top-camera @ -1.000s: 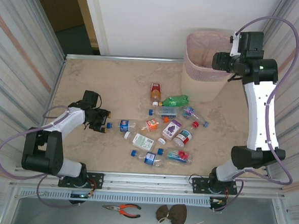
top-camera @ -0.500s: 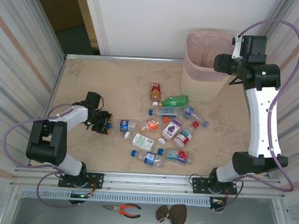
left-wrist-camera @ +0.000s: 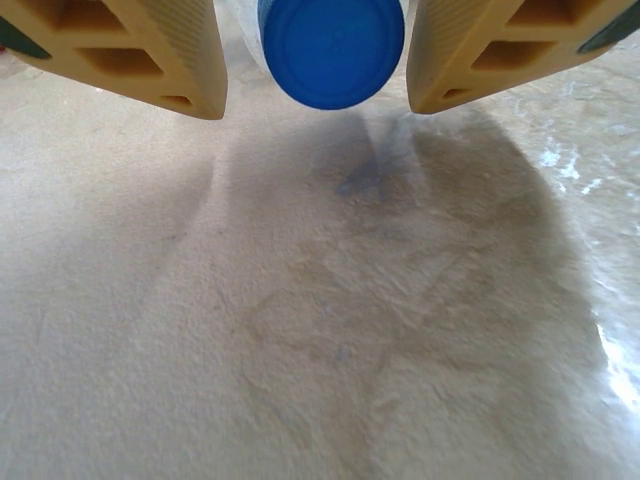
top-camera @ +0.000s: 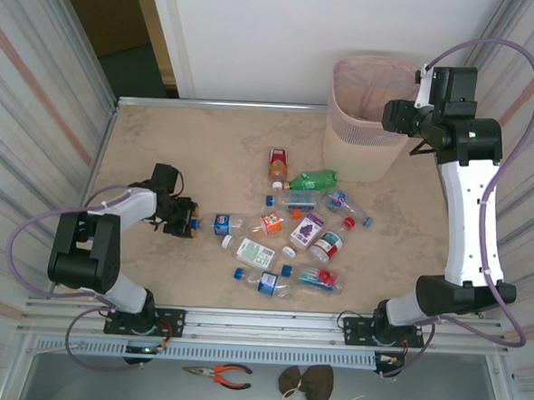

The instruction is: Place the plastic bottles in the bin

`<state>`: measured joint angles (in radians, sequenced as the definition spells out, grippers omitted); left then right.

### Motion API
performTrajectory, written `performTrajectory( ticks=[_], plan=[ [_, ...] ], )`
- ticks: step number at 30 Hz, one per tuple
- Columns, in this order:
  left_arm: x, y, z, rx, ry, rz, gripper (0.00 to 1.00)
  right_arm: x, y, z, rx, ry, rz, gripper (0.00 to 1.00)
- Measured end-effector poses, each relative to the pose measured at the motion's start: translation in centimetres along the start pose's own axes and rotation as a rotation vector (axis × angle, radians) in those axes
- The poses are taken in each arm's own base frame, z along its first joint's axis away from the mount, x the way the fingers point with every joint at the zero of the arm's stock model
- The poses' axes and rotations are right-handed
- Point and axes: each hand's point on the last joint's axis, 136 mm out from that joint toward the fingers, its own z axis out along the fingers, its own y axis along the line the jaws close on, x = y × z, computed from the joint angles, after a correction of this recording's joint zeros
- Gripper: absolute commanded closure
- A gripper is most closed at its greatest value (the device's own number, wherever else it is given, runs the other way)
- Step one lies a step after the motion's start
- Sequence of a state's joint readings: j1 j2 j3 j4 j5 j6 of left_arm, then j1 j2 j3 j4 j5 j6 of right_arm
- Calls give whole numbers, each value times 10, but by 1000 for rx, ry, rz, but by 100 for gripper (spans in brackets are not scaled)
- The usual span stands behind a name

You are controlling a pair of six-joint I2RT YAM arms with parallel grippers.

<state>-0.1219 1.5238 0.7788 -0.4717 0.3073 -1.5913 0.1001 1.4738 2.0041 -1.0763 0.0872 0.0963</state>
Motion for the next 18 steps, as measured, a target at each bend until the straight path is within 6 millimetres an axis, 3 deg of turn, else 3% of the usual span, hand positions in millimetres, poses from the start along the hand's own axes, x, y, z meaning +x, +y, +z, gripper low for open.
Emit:
performTrajectory(
  ticks=[18],
  plan=[
    [-1, 1, 1, 17, 6, -17, 55, 0, 2, -1, -4, -2, -2, 29]
  ],
)
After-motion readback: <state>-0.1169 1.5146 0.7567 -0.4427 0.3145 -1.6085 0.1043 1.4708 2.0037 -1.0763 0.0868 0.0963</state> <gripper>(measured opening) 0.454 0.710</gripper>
